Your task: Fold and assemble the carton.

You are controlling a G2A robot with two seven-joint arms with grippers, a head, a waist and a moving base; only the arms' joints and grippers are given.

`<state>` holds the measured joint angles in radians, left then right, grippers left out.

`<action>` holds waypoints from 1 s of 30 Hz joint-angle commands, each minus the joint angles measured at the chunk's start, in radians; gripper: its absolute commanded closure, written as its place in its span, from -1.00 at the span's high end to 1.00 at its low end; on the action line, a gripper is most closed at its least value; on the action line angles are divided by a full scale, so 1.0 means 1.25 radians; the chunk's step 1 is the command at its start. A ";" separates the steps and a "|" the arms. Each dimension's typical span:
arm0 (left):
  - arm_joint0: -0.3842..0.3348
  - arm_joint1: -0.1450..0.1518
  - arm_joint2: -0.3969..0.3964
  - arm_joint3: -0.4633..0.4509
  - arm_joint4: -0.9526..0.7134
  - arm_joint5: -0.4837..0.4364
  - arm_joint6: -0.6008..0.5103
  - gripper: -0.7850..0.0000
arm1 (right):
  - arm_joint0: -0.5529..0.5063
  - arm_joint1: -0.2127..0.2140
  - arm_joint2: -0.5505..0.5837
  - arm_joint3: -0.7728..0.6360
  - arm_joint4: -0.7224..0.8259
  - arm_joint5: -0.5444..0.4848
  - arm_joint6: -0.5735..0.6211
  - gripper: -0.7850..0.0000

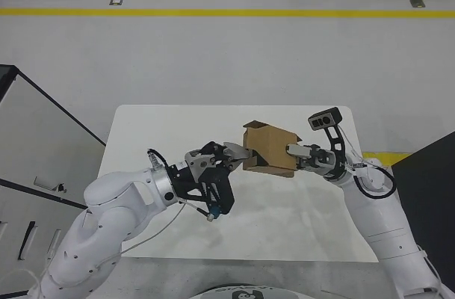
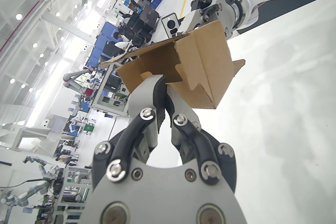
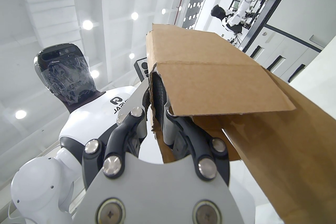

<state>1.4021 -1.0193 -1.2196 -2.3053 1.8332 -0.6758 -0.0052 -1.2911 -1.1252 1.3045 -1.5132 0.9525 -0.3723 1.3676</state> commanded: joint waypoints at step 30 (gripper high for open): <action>0.002 -0.002 0.019 0.004 -0.006 0.049 -0.015 -1.00 | -0.041 0.000 0.017 -0.032 -0.040 -0.011 -0.046 -1.00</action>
<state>1.3989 -1.0218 -1.1856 -2.2994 1.8302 -0.6307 -0.0174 -1.3416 -1.1244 1.3253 -1.5540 0.8989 -0.3854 1.3132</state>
